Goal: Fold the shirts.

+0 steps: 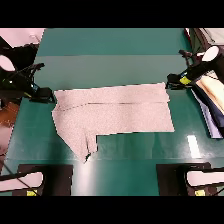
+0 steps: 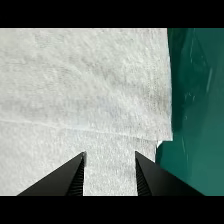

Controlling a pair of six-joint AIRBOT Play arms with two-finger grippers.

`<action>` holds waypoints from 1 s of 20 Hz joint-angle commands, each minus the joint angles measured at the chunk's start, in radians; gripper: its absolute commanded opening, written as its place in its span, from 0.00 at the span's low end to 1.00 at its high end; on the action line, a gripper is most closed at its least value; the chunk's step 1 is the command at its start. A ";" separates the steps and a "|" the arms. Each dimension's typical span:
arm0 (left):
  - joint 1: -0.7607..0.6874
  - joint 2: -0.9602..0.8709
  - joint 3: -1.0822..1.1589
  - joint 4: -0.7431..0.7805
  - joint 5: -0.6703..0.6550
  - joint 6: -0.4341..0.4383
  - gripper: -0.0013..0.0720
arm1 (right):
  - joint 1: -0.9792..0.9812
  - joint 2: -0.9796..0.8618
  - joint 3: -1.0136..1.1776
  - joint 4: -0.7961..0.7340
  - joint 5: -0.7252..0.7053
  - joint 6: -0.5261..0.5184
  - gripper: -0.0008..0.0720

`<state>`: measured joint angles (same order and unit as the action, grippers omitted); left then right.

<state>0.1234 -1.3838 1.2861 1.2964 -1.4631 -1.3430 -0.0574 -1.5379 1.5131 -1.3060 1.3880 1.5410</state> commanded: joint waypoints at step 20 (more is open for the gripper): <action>-0.182 0.564 -0.891 -0.215 0.348 -0.306 0.70 | -0.028 0.106 -0.001 0.032 -0.007 -0.032 0.51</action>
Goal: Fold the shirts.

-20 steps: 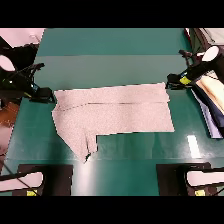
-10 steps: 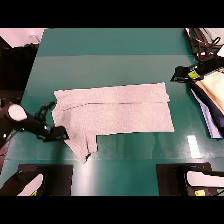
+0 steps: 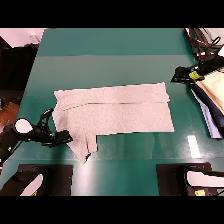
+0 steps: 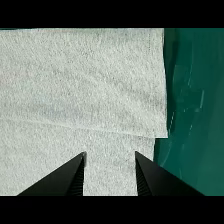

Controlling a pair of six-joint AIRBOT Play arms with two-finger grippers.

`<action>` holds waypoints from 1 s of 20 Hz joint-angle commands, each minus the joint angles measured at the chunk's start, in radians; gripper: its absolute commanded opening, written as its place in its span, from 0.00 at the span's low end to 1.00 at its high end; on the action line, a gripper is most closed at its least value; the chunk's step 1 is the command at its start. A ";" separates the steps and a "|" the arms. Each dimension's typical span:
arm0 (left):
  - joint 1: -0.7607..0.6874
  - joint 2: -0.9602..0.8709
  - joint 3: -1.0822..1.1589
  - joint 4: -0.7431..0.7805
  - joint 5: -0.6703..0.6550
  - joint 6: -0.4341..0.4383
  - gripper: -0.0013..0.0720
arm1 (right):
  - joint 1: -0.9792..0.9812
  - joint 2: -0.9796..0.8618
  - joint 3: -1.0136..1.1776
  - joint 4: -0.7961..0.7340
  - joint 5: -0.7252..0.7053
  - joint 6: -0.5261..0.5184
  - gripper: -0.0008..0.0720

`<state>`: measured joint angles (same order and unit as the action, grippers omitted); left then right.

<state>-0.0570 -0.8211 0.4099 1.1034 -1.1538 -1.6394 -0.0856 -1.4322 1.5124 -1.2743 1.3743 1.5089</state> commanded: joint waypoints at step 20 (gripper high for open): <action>-0.002 0.004 0.049 -0.093 -0.075 0.106 0.05 | -0.304 0.214 -0.611 0.090 0.078 -0.177 0.54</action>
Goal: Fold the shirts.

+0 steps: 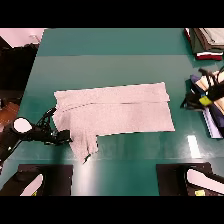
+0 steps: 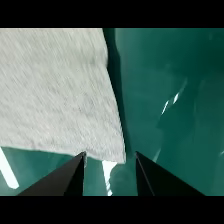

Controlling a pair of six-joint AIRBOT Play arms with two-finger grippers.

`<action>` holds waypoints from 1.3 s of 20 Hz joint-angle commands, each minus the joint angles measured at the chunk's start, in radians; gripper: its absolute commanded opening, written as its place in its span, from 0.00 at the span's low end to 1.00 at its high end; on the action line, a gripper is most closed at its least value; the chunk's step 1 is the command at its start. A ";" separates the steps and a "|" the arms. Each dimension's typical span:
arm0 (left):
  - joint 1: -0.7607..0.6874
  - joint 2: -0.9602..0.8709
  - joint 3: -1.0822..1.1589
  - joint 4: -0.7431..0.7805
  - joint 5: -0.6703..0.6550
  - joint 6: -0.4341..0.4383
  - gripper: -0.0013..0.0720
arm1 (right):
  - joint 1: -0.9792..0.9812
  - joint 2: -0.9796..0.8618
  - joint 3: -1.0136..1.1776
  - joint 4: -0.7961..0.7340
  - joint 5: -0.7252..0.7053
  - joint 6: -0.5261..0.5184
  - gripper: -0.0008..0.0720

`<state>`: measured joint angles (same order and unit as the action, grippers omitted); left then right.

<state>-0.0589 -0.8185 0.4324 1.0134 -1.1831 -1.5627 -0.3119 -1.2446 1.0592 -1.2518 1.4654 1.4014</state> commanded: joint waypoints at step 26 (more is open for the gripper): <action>0.000 0.001 0.402 0.095 -0.171 0.070 0.05 | -0.063 0.315 -0.195 0.082 -0.092 -0.093 0.02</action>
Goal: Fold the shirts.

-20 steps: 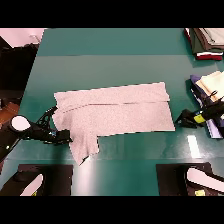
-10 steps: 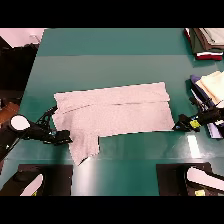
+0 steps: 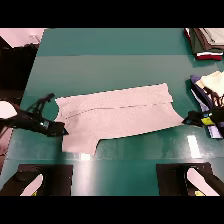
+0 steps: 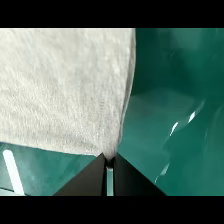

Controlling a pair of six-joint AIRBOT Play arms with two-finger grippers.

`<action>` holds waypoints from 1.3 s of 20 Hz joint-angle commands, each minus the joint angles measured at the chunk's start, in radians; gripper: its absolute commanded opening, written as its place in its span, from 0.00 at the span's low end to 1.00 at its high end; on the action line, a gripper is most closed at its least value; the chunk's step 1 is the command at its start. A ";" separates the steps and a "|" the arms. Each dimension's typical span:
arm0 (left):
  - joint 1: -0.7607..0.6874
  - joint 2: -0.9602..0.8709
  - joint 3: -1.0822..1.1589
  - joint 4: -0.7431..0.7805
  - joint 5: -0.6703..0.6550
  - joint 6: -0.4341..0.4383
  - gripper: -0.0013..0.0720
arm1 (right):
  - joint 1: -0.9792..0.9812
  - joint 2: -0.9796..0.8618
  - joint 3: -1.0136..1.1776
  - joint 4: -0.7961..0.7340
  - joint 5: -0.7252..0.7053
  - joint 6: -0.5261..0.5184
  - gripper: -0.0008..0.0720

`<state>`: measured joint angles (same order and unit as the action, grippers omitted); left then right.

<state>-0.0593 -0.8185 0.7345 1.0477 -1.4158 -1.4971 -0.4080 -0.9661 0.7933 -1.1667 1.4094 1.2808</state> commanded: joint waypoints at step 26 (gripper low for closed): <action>0.002 -0.271 0.146 0.194 0.595 -0.127 0.77 | 0.172 -0.757 0.840 0.179 0.010 0.023 0.66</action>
<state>-0.0578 -1.0794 0.8803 1.2705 -0.7780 -1.6119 -0.2104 -1.6859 1.5726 -1.0019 1.3159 1.3544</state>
